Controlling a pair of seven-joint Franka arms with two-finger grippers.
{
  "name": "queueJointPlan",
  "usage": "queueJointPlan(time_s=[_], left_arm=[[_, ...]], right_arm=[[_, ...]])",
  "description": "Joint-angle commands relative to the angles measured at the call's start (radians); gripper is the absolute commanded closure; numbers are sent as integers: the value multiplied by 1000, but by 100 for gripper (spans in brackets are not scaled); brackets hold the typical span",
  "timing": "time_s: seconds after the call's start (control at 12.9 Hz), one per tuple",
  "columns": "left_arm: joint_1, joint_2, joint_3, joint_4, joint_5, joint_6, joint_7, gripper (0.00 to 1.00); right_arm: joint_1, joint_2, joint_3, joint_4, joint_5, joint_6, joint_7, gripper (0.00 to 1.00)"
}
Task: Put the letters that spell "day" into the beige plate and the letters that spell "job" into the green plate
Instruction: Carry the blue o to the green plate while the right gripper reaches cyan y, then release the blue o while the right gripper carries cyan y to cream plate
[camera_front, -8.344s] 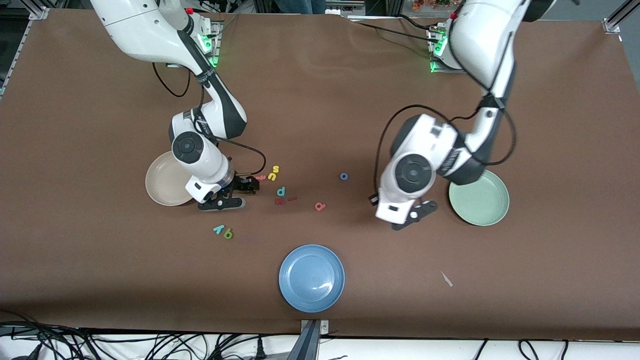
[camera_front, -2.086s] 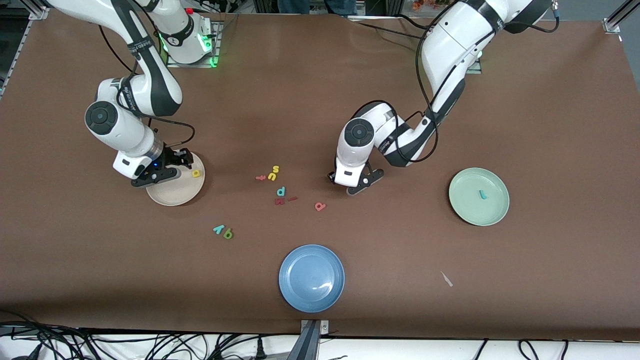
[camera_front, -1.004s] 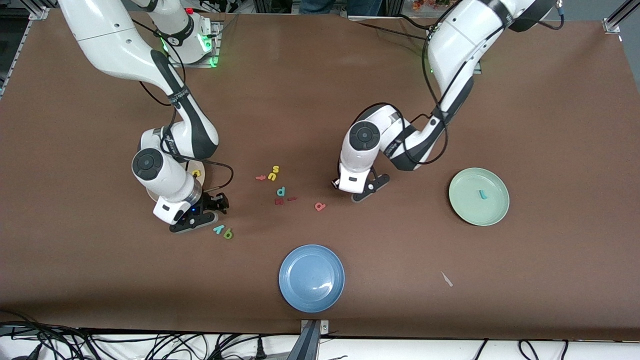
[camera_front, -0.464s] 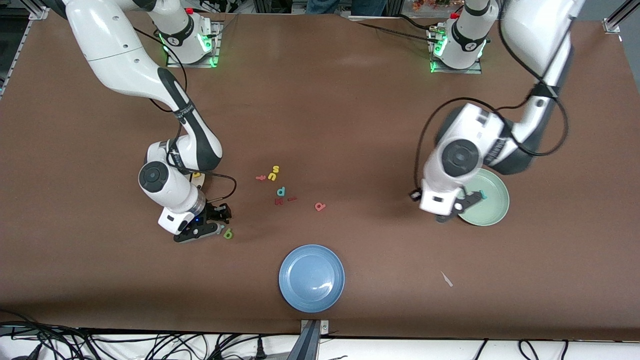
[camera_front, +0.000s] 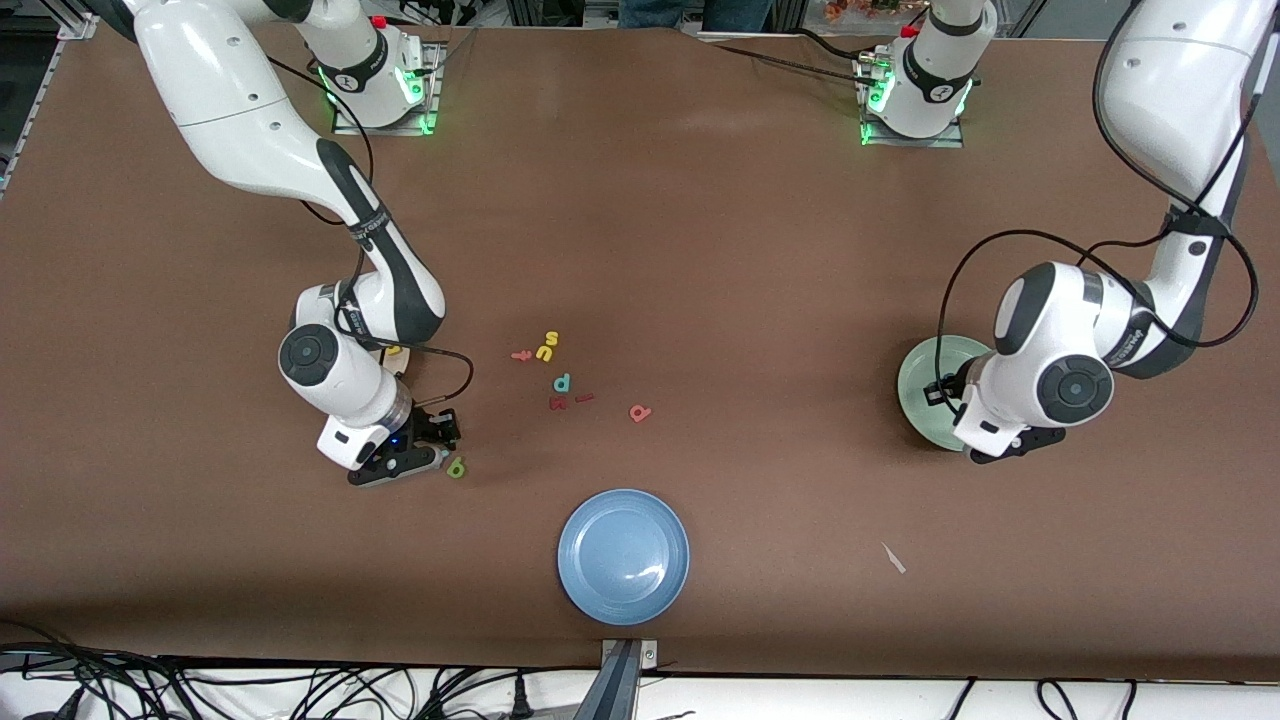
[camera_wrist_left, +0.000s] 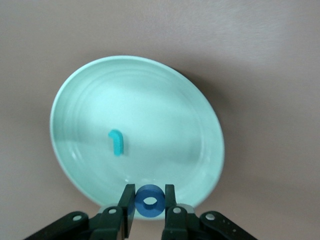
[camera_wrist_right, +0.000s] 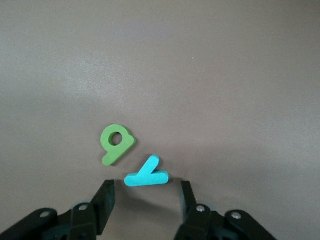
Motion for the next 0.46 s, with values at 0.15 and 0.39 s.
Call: queueJointPlan(time_s=[0.15,0.39], left_arm=[[41,56,-11,5,46,32,60,97],[39,64,-13,7,46,32,60,79]], right_arm=[[13,30,-5,20,-4,35,-8,47],[13,30,-5,20,-4,35,-8,55]])
